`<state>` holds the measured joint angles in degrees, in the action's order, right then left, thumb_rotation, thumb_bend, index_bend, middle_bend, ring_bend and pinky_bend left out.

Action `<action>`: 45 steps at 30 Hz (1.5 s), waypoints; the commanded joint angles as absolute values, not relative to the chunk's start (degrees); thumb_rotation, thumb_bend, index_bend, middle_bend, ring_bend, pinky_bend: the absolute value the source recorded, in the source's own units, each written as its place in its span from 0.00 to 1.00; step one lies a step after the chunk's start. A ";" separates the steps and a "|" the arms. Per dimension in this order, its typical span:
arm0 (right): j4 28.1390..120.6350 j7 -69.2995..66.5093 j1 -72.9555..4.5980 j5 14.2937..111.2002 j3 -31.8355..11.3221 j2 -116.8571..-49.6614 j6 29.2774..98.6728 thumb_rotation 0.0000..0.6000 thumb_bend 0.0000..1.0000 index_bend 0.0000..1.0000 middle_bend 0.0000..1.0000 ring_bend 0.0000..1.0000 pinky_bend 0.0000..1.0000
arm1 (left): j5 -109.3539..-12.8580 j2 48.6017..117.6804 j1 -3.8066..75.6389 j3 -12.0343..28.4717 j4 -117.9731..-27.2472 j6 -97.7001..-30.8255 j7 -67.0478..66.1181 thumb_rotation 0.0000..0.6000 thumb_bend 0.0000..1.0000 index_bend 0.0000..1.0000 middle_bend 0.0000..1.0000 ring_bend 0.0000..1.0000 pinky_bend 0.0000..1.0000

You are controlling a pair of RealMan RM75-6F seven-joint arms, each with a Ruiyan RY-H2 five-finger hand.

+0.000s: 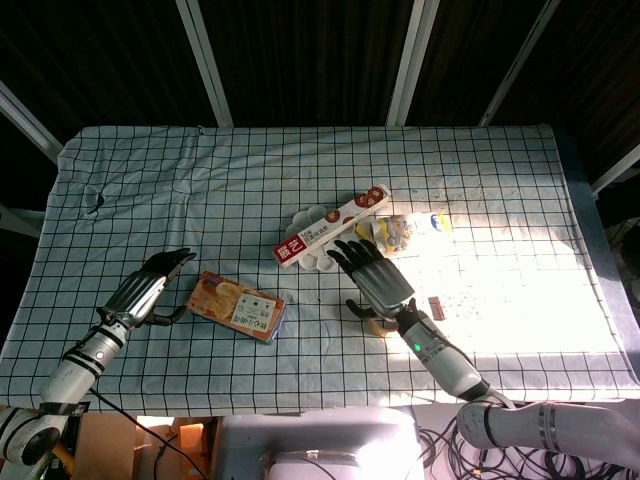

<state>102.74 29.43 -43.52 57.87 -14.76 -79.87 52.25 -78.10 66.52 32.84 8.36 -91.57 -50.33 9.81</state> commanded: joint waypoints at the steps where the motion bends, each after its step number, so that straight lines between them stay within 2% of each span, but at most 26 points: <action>1: 103.68 30.17 -43.96 56.67 -14.12 -79.16 52.80 1.00 0.31 0.00 0.00 0.00 0.00 | -77.44 66.48 32.75 8.08 -92.06 -50.90 8.90 1.00 0.37 0.00 0.00 0.00 0.00; 8: 105.03 30.63 -44.02 55.96 -12.70 -77.00 54.47 1.00 0.31 0.00 0.00 0.00 0.00 | -78.55 65.51 31.28 6.99 -93.89 -54.75 6.16 1.00 0.37 0.00 0.00 0.00 0.00; 16: 109.26 28.42 -38.64 58.50 -7.97 -65.25 57.02 1.00 0.31 0.00 0.00 0.00 0.00 | -87.99 60.99 21.47 0.96 -98.20 -70.68 2.85 1.00 0.37 0.00 0.00 0.00 0.00; 22: 105.92 24.67 -32.53 64.05 -1.53 -59.16 58.37 1.00 0.31 0.01 0.00 0.00 0.00 | -95.28 64.75 12.65 -4.07 -90.10 -83.63 1.33 1.00 0.37 0.00 0.00 0.00 0.00; 26: 99.76 20.79 -30.32 66.25 0.84 -59.72 57.16 1.00 0.31 0.10 0.00 0.00 0.00 | -96.69 69.54 8.53 -5.43 -82.46 -89.01 2.92 1.00 0.37 0.00 0.00 0.00 0.00; 32: 90.30 15.77 -29.73 67.50 1.46 -64.14 53.74 1.00 0.31 0.16 0.00 0.00 0.00 | -97.09 74.59 6.24 -6.16 -74.50 -90.76 6.17 1.00 0.37 0.00 0.00 0.00 0.00; 45: 79.30 13.58 -31.14 66.47 0.52 -71.09 47.83 1.00 0.31 0.22 0.00 0.00 0.00 | -95.61 77.51 5.30 -6.19 -70.18 -88.47 7.55 1.00 0.37 0.00 0.00 0.00 0.00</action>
<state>79.69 13.77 -30.99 66.51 0.67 -70.70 48.11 -95.68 77.44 5.33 -6.21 -70.26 -88.53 7.46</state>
